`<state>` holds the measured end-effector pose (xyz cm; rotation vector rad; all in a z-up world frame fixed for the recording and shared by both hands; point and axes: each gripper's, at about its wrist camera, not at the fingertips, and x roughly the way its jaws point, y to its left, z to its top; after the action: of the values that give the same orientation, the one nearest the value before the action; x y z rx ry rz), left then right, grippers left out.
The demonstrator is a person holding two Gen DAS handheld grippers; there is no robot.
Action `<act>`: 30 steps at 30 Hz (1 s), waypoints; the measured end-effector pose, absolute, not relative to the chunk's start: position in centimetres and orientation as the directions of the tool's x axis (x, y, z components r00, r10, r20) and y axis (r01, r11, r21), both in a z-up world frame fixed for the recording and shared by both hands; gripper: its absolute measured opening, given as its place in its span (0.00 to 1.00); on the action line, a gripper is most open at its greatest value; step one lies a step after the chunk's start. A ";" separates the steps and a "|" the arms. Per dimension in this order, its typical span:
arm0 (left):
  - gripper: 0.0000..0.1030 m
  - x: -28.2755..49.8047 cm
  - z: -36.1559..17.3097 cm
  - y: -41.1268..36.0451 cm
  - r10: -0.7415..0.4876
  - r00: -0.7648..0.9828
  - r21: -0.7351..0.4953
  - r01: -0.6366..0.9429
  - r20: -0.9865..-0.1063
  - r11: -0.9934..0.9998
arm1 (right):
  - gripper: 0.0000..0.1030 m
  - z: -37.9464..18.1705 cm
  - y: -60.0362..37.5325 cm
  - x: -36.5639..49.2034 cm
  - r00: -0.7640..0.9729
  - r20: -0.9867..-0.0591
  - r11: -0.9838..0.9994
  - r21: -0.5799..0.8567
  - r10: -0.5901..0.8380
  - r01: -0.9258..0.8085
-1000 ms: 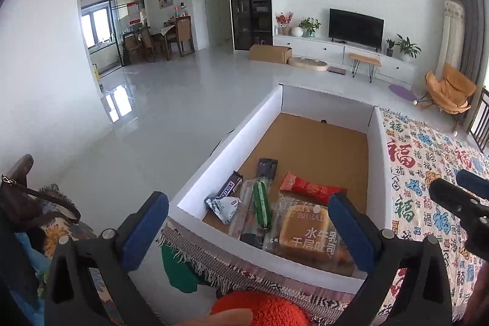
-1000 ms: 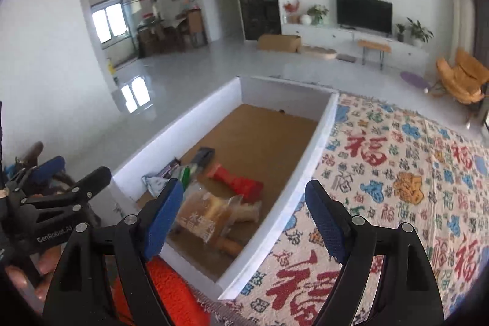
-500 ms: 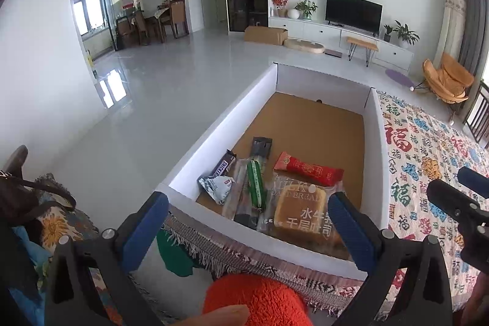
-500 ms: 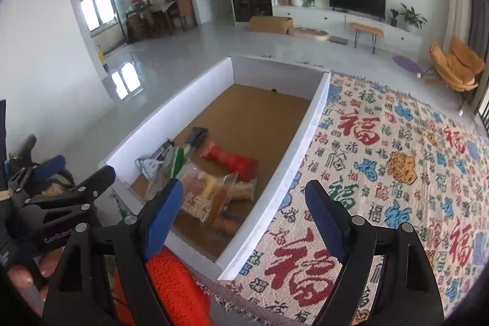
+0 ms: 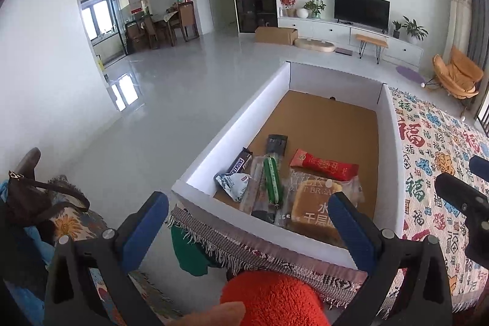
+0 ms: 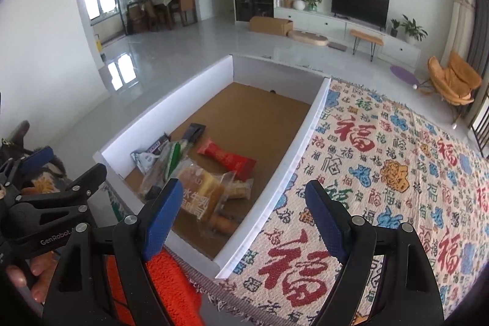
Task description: Organize snacks
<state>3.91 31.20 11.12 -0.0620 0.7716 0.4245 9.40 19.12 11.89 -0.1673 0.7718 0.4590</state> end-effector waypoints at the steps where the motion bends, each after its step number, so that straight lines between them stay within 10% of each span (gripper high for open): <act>1: 1.00 3.9 11.1 31.2 0.351 0.636 0.101 -0.394 -0.688 0.913 | 0.82 11.9 19.2 9.3 0.626 -0.704 0.888 0.015 0.335 -0.459; 30: 1.00 3.9 11.4 31.2 0.337 0.644 0.092 -0.382 -0.687 0.919 | 0.82 11.7 19.7 9.3 0.641 -0.709 0.893 -0.036 0.292 -0.448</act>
<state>3.88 31.16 11.43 -0.0632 0.7694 0.4097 9.32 19.69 11.72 -0.2171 0.7663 0.4255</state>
